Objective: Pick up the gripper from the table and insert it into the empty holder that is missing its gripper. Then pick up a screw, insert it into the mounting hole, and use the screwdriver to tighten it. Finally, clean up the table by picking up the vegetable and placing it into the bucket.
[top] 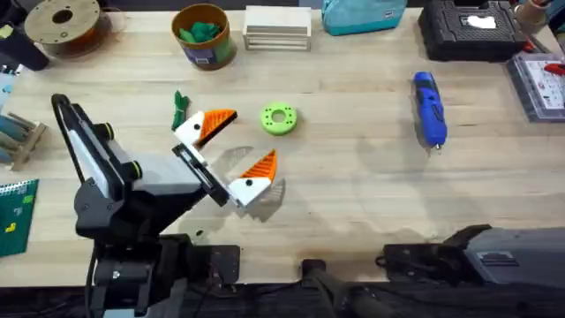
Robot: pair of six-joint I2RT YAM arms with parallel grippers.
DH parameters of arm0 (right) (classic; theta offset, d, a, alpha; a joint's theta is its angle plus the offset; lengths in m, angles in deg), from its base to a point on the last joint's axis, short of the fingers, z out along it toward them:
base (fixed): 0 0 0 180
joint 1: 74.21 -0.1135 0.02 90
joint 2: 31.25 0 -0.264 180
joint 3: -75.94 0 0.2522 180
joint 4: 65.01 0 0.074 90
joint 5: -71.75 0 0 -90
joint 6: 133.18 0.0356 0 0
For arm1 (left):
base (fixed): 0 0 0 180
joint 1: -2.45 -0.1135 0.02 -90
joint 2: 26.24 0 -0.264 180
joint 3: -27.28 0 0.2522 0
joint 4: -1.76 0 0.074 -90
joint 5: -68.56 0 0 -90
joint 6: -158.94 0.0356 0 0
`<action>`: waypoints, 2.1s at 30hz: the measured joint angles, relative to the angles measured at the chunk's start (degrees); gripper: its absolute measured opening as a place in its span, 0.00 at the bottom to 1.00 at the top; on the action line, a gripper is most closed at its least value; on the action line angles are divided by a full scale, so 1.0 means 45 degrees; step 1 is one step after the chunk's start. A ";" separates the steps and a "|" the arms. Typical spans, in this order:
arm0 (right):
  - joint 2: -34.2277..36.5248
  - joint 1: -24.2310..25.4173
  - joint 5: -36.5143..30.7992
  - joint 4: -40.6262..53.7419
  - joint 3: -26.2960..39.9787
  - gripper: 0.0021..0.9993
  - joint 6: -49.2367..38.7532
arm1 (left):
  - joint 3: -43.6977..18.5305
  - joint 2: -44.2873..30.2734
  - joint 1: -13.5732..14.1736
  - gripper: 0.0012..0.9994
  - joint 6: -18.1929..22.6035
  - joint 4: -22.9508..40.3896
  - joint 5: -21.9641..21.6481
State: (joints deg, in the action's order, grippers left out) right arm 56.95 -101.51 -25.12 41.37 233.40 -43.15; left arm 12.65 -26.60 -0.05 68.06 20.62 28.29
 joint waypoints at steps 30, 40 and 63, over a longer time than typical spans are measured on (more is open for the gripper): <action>-0.6859 0.1858 -0.0088 -0.3492 -1.3138 0.89 0.2000 | 0.0000 0.0000 0.0000 0.01 0.0127 0.0000 0.0000; -0.6677 0.1858 -0.0088 -0.3818 -1.3139 0.90 0.2123 | 0.0000 0.0000 0.0000 0.01 0.0131 -0.0004 0.0000; -0.4939 0.6201 -0.0324 -0.3851 -1.4936 0.91 0.1841 | 0.0000 0.0000 0.0000 0.00 0.0131 0.0001 0.0000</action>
State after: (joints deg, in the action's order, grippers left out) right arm 34.72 -73.61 -26.58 24.04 166.19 -34.87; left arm 12.65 -26.60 -0.05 68.65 20.62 28.29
